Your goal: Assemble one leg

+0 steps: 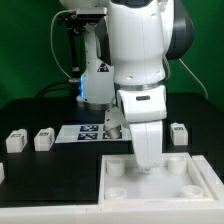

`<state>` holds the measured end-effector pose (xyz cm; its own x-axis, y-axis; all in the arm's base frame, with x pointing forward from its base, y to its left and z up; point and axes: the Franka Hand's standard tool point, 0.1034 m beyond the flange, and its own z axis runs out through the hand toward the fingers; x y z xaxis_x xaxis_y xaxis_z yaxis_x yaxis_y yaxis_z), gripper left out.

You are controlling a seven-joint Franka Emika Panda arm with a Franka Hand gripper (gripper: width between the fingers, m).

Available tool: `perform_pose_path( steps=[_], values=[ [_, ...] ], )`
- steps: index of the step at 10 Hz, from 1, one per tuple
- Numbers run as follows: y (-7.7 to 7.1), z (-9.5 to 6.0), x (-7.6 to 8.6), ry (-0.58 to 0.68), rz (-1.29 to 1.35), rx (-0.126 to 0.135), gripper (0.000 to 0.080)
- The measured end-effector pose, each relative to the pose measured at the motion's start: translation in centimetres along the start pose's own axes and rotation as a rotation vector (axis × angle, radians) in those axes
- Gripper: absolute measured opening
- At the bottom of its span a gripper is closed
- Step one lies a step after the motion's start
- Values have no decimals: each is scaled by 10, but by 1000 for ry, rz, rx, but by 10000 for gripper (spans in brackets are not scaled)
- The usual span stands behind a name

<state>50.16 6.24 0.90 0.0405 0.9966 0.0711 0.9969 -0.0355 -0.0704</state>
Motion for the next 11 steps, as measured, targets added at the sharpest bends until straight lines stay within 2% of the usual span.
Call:
perform_pose_path(
  steps=[1, 2, 3, 8, 10, 11],
  values=[
    [0, 0, 0, 0, 0, 0, 582],
    [0, 0, 0, 0, 0, 0, 582],
    [0, 0, 0, 0, 1, 0, 638],
    [0, -3, 0, -1, 24, -4, 649],
    [-13, -37, 11, -14, 190, -43, 649],
    [-22, -45, 19, -20, 214, -49, 649]
  ],
)
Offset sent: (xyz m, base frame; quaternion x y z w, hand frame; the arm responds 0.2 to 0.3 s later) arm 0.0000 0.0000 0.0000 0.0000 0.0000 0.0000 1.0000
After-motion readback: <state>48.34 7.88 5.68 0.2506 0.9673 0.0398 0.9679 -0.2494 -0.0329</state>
